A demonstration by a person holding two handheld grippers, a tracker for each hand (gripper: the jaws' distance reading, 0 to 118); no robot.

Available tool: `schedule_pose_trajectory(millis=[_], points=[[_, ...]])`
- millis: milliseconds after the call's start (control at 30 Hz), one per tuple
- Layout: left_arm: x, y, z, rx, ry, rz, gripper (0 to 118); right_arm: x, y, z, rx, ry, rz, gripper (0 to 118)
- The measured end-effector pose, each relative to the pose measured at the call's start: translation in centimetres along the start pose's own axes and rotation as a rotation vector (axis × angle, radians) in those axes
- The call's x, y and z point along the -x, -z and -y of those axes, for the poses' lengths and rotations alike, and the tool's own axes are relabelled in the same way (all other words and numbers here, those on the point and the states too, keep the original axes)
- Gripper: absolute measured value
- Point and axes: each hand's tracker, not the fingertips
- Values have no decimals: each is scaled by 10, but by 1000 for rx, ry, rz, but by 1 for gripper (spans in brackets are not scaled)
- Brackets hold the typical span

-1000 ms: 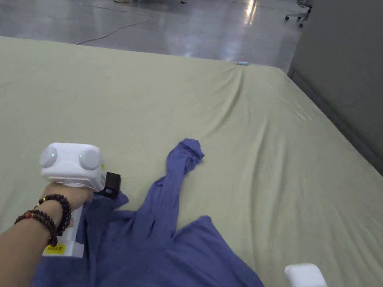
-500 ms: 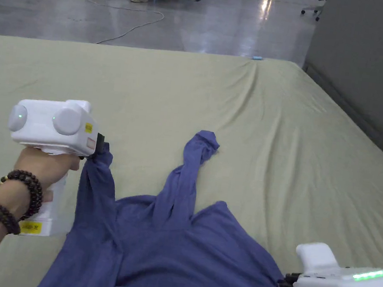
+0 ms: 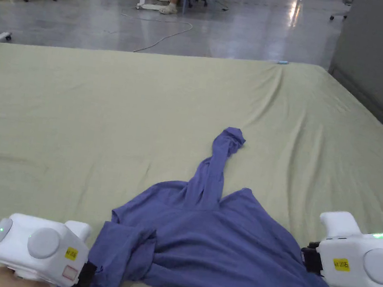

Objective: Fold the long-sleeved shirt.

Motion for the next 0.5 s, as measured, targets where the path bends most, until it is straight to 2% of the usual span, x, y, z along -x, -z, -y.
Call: schedule_pose_trajectory(millis=[33,67,100,133,167,200,233,333,367,400,433,500], points=[[2,1,0,-36,-23,37,0,1,-2,1,2,-1,0,0],[3,-6,-3,-79,-38,8,6,2,-4,2,2,-4,1,0],[3,-14,-6,-96,-28,-7,22,2,-7,3,2,-6,4,0],[6,-22,-13,-117,13,-33,52,3,-9,4,0,-7,6,0],[6,-35,-15,-147,49,-23,95,2,-12,5,-2,-7,6,0],[4,-50,-18,-186,64,-20,111,1,-14,4,-5,-8,6,0],[2,-67,-22,-247,71,-17,115,1,-17,5,-11,-8,8,0],[-7,-112,-36,-348,82,-11,111,0,-25,4,-27,-4,15,0],[-11,-122,-41,-362,69,-27,80,-1,-26,4,-33,-1,18,0],[-22,-132,-42,-401,78,-25,24,-1,-27,3,-36,2,18,0],[-28,-134,-49,-433,107,-28,0,-2,-27,3,-36,4,17,0],[-37,-125,-68,-420,101,-53,0,-3,-26,2,-42,9,13,0]])
